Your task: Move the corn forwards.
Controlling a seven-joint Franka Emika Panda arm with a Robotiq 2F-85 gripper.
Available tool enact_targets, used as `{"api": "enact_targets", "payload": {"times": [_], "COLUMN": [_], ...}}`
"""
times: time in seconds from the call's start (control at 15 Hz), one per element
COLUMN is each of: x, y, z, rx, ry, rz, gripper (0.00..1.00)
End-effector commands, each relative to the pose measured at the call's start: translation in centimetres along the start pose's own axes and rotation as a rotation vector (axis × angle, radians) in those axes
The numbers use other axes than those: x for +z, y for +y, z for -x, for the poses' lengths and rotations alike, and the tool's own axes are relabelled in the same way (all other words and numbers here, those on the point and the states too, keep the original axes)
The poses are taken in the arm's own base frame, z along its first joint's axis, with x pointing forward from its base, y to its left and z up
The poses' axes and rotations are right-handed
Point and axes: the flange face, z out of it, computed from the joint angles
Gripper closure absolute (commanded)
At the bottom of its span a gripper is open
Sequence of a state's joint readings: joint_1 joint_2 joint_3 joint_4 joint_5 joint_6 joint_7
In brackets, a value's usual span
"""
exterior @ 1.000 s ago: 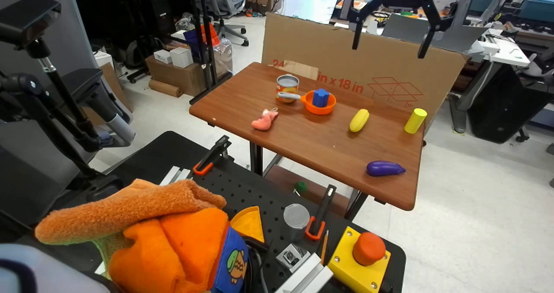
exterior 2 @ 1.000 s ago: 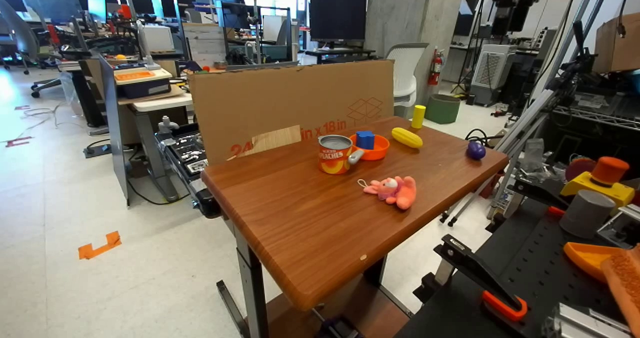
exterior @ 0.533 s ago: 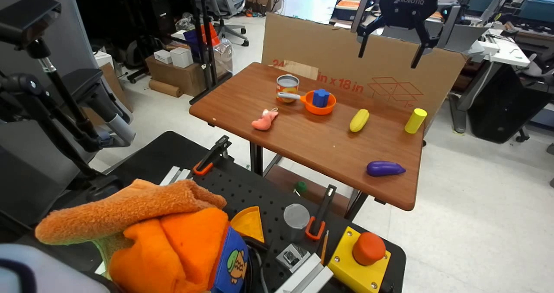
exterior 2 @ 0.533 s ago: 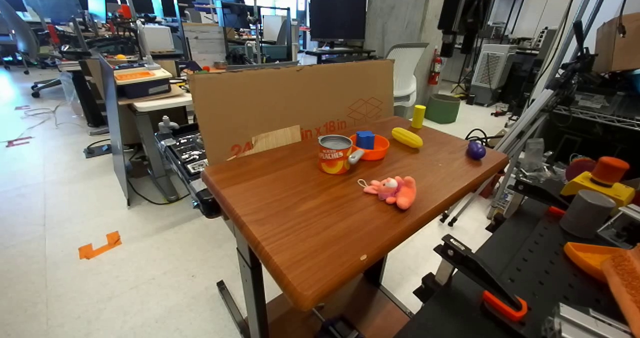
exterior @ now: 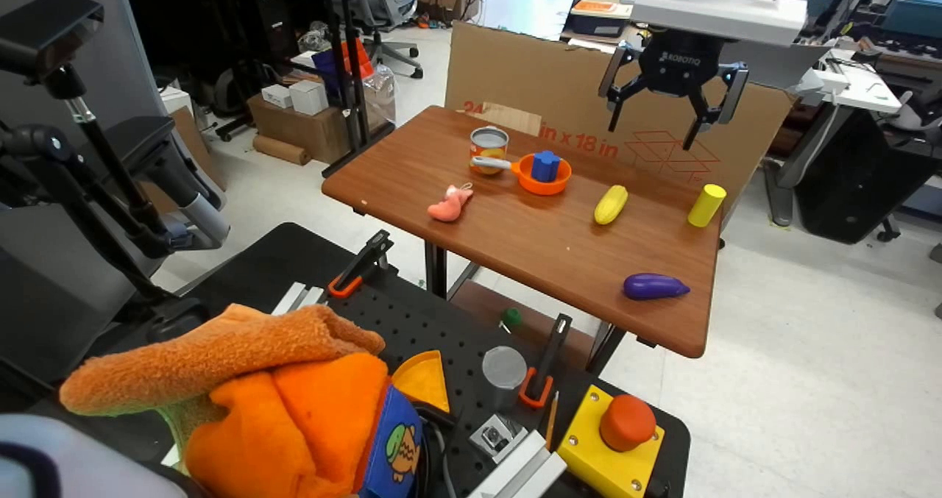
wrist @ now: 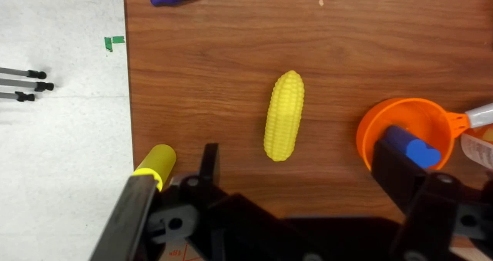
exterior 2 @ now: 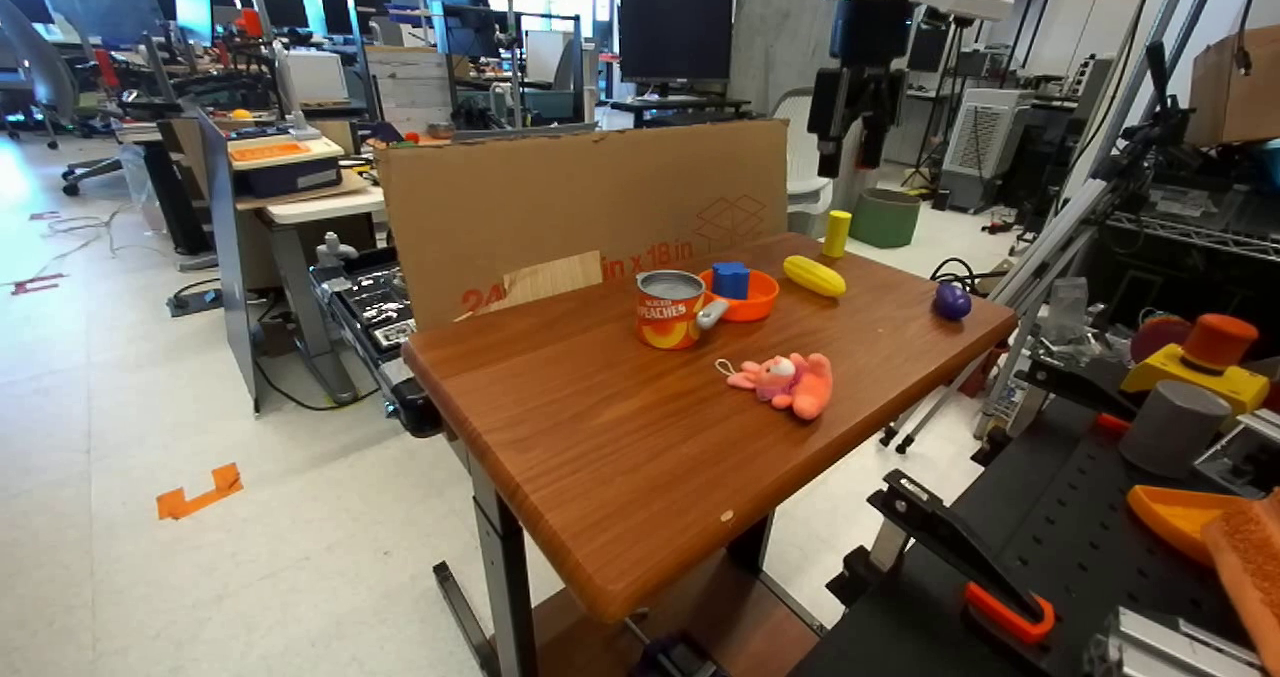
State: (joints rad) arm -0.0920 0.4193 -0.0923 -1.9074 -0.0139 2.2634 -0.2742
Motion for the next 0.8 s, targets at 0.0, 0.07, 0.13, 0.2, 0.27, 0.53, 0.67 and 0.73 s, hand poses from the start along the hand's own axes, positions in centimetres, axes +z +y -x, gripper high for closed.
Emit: {"api": "enact_targets", "payload": {"times": [0.0, 0.07, 0.13, 0.2, 0.27, 0.53, 0.67, 0.73], "x": [3.0, 4.0, 4.8, 5.6, 6.5, 9.3, 10.6, 11.1], "y": [0.9, 1.0, 1.0, 1.0, 1.0, 0.7, 0.5, 0.4], "z": [-2.7, -3.2, -3.6, -4.0, -4.2, -5.0, -5.2, -5.3], "rx": [0.035, 0.043, 0.048, 0.053, 0.055, 0.062, 0.061, 0.060], "ry": [-0.036, -0.042, -0.048, -0.056, -0.063, -0.098, -0.111, -0.122], "rz": [0.001, 0.006, 0.010, 0.014, 0.018, 0.025, 0.035, 0.039], "gripper": [0.00, 0.00, 0.00, 0.00, 0.00, 0.00, 0.00, 0.00]}}
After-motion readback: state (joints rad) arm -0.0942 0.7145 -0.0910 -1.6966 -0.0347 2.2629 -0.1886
